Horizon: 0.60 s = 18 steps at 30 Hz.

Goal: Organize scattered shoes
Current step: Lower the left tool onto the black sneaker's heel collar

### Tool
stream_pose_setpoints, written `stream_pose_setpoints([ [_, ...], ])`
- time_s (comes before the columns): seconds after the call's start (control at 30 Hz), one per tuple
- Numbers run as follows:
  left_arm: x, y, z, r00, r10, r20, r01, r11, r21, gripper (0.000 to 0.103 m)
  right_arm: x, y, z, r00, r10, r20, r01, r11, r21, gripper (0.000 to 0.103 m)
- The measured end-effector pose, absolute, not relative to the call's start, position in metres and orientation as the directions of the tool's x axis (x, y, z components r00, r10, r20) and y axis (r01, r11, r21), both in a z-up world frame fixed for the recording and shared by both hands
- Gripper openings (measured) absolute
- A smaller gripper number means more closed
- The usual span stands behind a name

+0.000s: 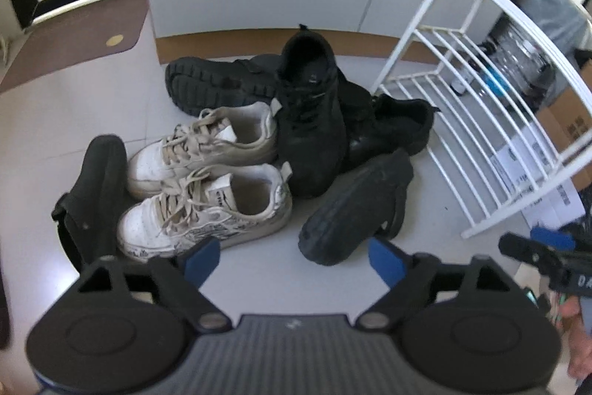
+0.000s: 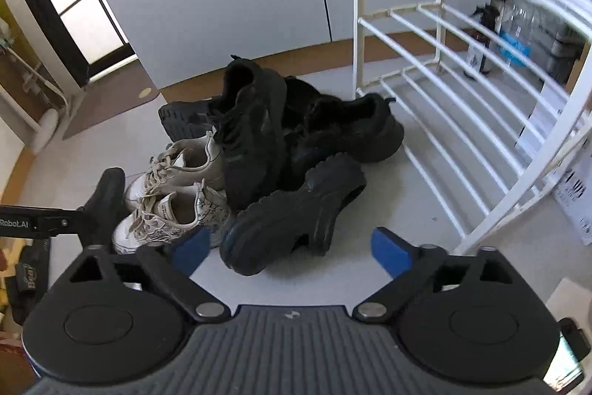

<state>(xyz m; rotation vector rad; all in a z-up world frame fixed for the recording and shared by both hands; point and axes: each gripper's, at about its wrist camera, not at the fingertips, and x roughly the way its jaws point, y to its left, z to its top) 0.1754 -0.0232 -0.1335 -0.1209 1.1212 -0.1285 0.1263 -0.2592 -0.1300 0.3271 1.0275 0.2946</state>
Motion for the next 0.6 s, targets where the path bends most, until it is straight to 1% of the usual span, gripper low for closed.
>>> stream_pose_setpoints([
  [0.17,0.175,-0.019,-0.142,0.420,-0.185,-0.888,0.077,0.983,-0.168,0.095,0.118,-0.260,-0.143,0.500,0.405,-0.765,-0.099,0.905,0.414,0.103],
  [0.27,0.175,-0.007,-0.151,0.403,-0.226,-0.887,0.051,0.973,-0.225,0.095,0.113,-0.261,-0.150,0.509,0.415,-0.754,-0.107,0.900,0.423,0.103],
  [0.33,0.172,0.001,-0.159,0.441,-0.225,-0.869,0.033,0.972,-0.235,0.095,0.110,-0.261,-0.156,0.514,0.422,-0.747,-0.112,0.896,0.429,0.103],
  [0.43,0.166,0.005,-0.174,0.494,-0.195,-0.847,0.043,0.979,-0.200,0.095,0.105,-0.261,-0.163,0.522,0.432,-0.735,-0.120,0.891,0.438,0.103],
  [0.6,0.170,0.018,-0.197,0.488,-0.249,-0.836,0.056,0.965,-0.255,0.094,0.096,-0.262,-0.176,0.535,0.448,-0.716,-0.134,0.882,0.452,0.103],
])
